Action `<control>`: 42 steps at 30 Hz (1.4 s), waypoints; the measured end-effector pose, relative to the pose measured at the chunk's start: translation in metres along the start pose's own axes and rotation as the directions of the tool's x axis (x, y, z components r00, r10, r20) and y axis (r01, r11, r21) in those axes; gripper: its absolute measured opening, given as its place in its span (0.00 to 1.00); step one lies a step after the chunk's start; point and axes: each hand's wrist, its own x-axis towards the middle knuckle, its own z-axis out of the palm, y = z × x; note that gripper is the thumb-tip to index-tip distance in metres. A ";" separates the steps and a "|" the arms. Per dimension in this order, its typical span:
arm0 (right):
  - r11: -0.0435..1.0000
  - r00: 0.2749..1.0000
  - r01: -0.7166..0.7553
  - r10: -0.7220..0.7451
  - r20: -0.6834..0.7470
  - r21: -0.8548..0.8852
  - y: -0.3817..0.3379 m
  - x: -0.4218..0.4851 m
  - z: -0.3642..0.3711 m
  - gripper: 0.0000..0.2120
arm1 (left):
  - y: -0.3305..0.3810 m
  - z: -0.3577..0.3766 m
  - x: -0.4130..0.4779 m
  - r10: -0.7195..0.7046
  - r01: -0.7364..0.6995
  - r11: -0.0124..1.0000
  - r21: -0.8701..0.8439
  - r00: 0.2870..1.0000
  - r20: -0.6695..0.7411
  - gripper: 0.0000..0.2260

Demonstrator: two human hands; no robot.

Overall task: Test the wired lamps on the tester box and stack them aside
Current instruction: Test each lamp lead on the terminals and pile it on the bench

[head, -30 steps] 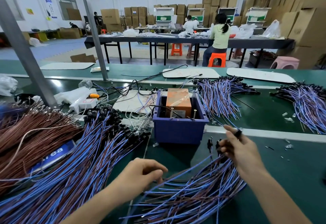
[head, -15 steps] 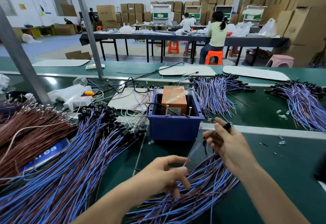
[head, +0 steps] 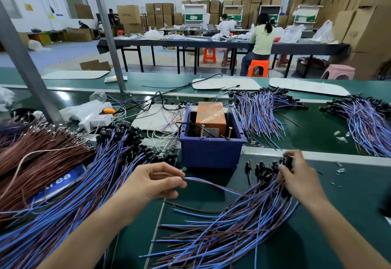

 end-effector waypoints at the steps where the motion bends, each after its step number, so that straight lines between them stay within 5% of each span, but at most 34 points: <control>1: 0.990 0.999 0.032 -0.030 0.021 -0.134 -0.003 -0.002 0.000 0.17 | 0.001 0.003 0.001 0.008 -0.008 0.998 -0.064 1.000 -0.013 0.05; 3: 0.917 0.997 0.062 -0.035 0.076 -0.394 -0.012 -0.007 0.000 0.28 | 0.003 0.010 0.004 0.019 -0.021 0.986 -0.166 1.000 -0.017 0.08; 5: 0.884 0.995 0.097 -0.083 0.051 -0.457 -0.026 -0.014 0.000 0.31 | 0.005 0.017 0.008 0.036 -0.036 0.975 -0.220 0.999 -0.003 0.09; 8: 0.935 0.945 0.327 -0.325 0.036 -0.137 -0.055 -0.034 0.005 0.23 | 0.010 0.032 0.013 0.064 -0.058 0.973 -0.225 0.998 0.019 0.05; 11: 0.861 0.855 0.415 -0.480 0.197 0.295 -0.088 -0.063 0.015 0.18 | 0.011 0.050 0.017 0.116 -0.111 0.980 -0.165 0.993 0.026 0.10; 14: 0.812 0.820 0.508 -0.558 0.126 0.288 -0.102 -0.073 0.027 0.13 | 0.013 0.060 0.020 0.165 -0.161 0.973 -0.165 0.986 0.012 0.10; 18: 0.810 0.865 0.444 -0.499 0.052 0.383 -0.100 -0.069 0.029 0.08 | 0.009 0.061 0.018 0.199 -0.162 0.927 -0.338 0.977 0.075 0.07; 25: 0.827 0.940 0.317 -0.339 -0.038 0.464 -0.092 -0.065 0.047 0.05 | -0.005 0.079 0.032 0.207 -0.236 0.940 -0.245 0.968 -0.141 0.06; 31: 0.697 0.992 -0.121 0.106 0.066 0.707 -0.076 -0.042 0.063 0.06 | -0.001 0.074 0.066 0.015 -0.036 0.989 -0.143 0.989 -0.147 0.10; 35: 0.723 0.986 -0.165 0.132 0.101 0.670 -0.071 -0.037 0.069 0.08 | -0.004 0.066 0.082 -0.030 0.027 1.000 -0.015 0.984 -0.176 0.11; 42: 0.762 0.986 -0.165 0.134 0.097 0.626 -0.076 -0.029 0.074 0.10 | -0.008 0.060 0.090 -0.073 0.067 0.997 -0.044 0.982 -0.177 0.10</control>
